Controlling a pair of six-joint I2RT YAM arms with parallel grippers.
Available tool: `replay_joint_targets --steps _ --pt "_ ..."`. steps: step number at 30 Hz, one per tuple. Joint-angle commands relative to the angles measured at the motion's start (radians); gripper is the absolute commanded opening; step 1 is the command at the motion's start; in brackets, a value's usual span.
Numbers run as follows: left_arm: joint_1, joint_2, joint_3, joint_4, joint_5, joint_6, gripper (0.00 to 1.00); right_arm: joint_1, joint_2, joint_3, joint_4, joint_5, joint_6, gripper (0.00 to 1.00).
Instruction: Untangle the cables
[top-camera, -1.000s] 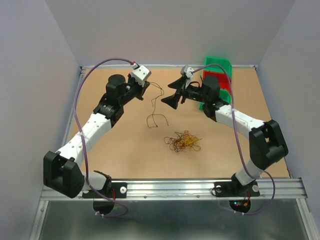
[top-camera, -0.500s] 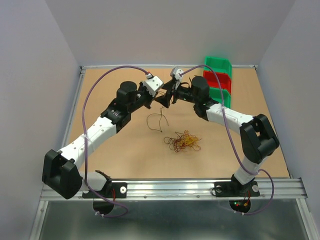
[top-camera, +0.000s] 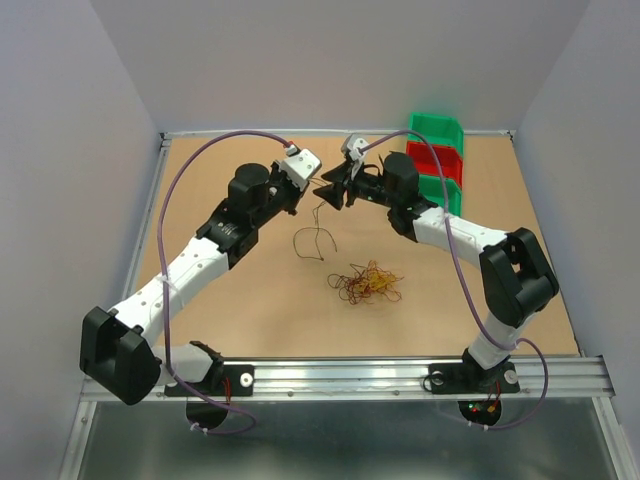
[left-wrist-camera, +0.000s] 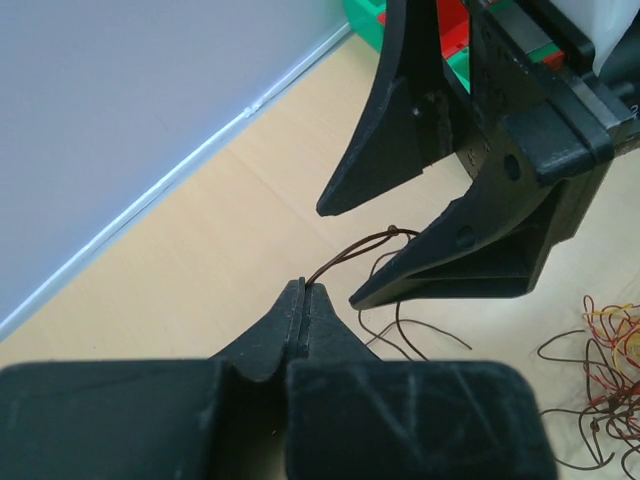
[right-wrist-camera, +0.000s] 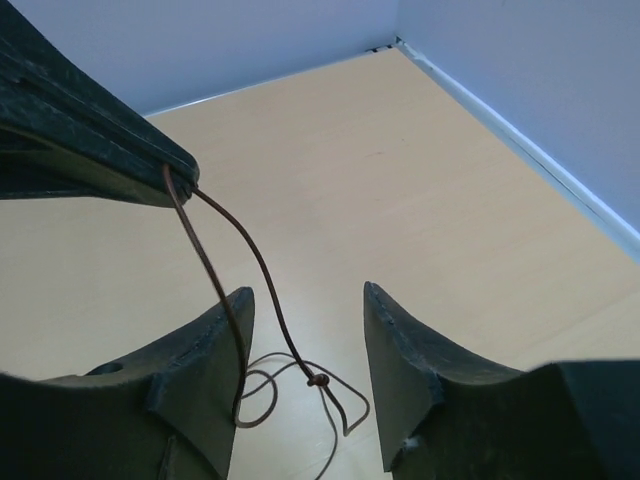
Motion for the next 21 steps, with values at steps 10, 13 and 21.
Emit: replay_joint_targets --steps 10,13,21 --pt "0.0 -0.057 -0.045 0.06 -0.018 0.017 0.55 -0.001 -0.046 -0.021 -0.072 0.078 -0.017 0.01" --pt "0.004 -0.048 -0.042 0.072 -0.073 -0.002 0.66 -0.001 -0.032 -0.013 -0.144 0.112 -0.014 0.01" --pt "0.108 0.008 -0.017 0.072 -0.026 -0.064 0.74 0.002 0.075 0.04 -0.334 0.121 -0.016 0.01"
